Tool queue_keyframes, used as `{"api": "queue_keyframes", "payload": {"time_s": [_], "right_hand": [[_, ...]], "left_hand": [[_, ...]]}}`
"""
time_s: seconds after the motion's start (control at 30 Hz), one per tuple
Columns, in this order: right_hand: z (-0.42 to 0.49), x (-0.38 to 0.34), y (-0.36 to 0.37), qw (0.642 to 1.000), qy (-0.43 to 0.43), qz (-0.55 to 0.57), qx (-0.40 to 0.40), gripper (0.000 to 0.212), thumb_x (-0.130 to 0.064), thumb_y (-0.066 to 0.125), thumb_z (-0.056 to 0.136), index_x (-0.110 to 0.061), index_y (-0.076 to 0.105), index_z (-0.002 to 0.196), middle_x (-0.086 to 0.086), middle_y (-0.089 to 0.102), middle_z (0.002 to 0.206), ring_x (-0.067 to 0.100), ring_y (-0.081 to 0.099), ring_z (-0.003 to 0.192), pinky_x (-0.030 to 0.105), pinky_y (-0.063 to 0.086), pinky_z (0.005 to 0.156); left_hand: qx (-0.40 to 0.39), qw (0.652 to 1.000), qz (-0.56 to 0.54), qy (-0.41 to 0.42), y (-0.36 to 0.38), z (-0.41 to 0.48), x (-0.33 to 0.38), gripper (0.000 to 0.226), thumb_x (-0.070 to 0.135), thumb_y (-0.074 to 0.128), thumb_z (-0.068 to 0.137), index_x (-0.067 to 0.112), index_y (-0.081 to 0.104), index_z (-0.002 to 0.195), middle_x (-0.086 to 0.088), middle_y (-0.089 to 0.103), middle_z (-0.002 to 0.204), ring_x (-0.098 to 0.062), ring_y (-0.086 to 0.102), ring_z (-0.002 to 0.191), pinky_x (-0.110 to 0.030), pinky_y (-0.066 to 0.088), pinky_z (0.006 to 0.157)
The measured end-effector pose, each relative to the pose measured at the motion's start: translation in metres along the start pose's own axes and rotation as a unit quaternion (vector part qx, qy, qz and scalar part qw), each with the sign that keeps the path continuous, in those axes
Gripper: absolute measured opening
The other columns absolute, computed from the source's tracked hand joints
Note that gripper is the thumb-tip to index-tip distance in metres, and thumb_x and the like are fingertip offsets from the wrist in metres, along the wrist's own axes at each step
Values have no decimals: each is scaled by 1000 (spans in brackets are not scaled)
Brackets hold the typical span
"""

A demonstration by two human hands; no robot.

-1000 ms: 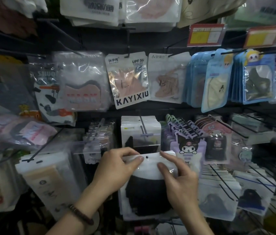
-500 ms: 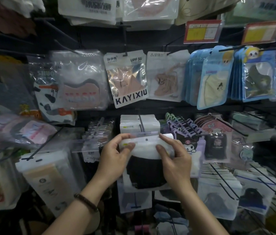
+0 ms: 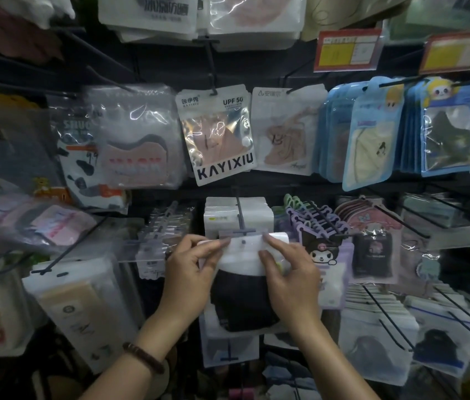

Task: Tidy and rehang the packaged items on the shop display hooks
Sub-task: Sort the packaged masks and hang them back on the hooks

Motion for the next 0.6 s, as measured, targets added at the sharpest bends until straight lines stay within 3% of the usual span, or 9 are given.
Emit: {"api": "queue_keyframes", "payload": {"time_s": [0.13,0.2,0.33,0.4,0.47,0.53,0.6], "right_hand": [[6,9,10,997,38,-58,-23,37,-21,75,99,-36,74,132,-17,62,107,3,62,101,4,42,89],[11,8,22,991,18,-122,-49,45,-18,71,101,-35,66,143,-8,59,119,11,60,106,15,48,95],[15,11,54,950,-22,-283,-130,71,-22,65,100,-31,36,164,21,28,162,38,60,126,41,54,99],[17,19,66,934,5,-311,-174,86,-28,63,101,-31,13,170,30,4,170,48,32,153,47,41,119],[20,27,75,920,40,-325,-217,96,-32,61,102,-30,-6,170,30,-21,171,46,-4,163,46,15,132],[26,31,80,909,54,-339,-236,100,-36,61,102,-27,-12,170,32,-32,168,46,-18,162,45,0,132],[32,35,85,907,61,-336,-245,98,-40,59,102,-23,-11,170,31,-35,167,45,-23,161,47,-5,131]], "left_hand": [[12,999,47,-12,8,0,-8,35,13,73,101,37,77,126,7,61,125,6,57,112,1,40,98],[-22,995,88,-36,21,5,-12,42,10,72,102,35,72,136,8,48,149,3,47,132,0,27,112],[-97,983,138,-76,50,11,-31,62,19,69,100,41,52,156,4,9,176,-20,20,162,-35,18,132],[-105,978,167,-71,57,20,-42,74,24,69,96,48,41,160,9,0,176,-28,17,165,-52,26,133],[-105,970,205,-81,62,28,-53,78,27,69,95,53,36,161,15,-8,174,-30,12,166,-57,30,130],[-119,963,227,-90,68,33,-59,77,26,68,97,53,36,162,16,-18,174,-31,6,167,-58,27,131],[-143,959,227,-97,76,37,-65,82,25,66,100,54,26,165,12,-26,175,-31,-3,168,-57,21,134]]}}
Point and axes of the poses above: each hand's wrist, its own z-axis towards the middle knuckle, its own y-axis out of the palm, x = y × z, the point moved 10 cm from there along z, towards the middle knuckle
